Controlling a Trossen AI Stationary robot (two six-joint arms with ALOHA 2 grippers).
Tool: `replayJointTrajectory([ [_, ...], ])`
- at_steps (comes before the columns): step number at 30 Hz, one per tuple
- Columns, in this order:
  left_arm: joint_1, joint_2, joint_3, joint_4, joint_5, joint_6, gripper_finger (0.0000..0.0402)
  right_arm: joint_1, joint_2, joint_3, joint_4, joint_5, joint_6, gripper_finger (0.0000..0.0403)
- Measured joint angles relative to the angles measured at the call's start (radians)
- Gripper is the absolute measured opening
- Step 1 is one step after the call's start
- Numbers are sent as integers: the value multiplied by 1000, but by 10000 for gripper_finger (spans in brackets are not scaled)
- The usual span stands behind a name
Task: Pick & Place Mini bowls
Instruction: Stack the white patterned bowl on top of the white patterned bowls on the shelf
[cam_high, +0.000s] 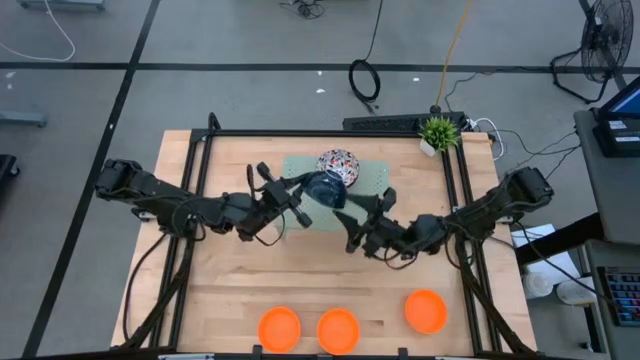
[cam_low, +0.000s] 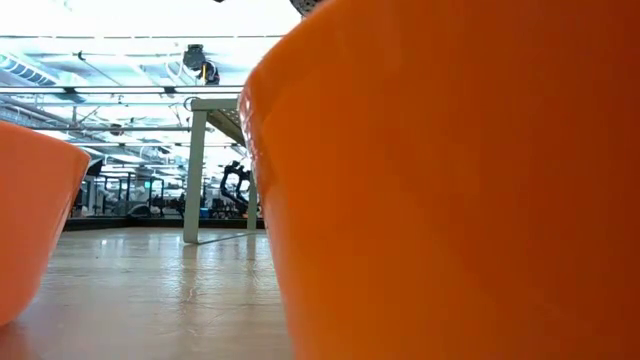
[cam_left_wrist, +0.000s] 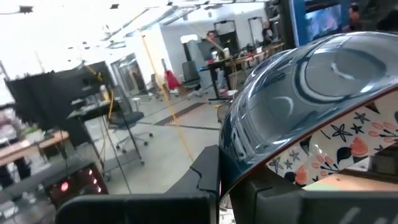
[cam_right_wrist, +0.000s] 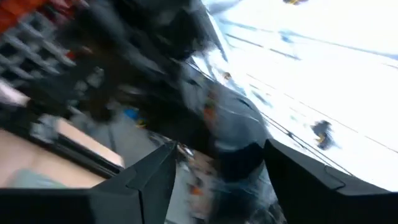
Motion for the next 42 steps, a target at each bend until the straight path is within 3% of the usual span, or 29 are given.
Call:
replayJointTrajectory([
  [11,0,2,0,55,29,49,18,-59,1,0,61,87,-34,169],
  [19,-1,2,0,22,70,-106,60,-84,-5,5,192,22,-134,17],
  [27,-3,1,-4,-88,289,-316,85,-150,-73,9,-9,-1,72,3],
  [38,-64,0,2,-192,307,-467,87,-178,-284,3,-388,-196,258,1],
  [42,-99,-1,4,-213,387,-464,87,-224,-376,26,-570,-267,364,0],
])
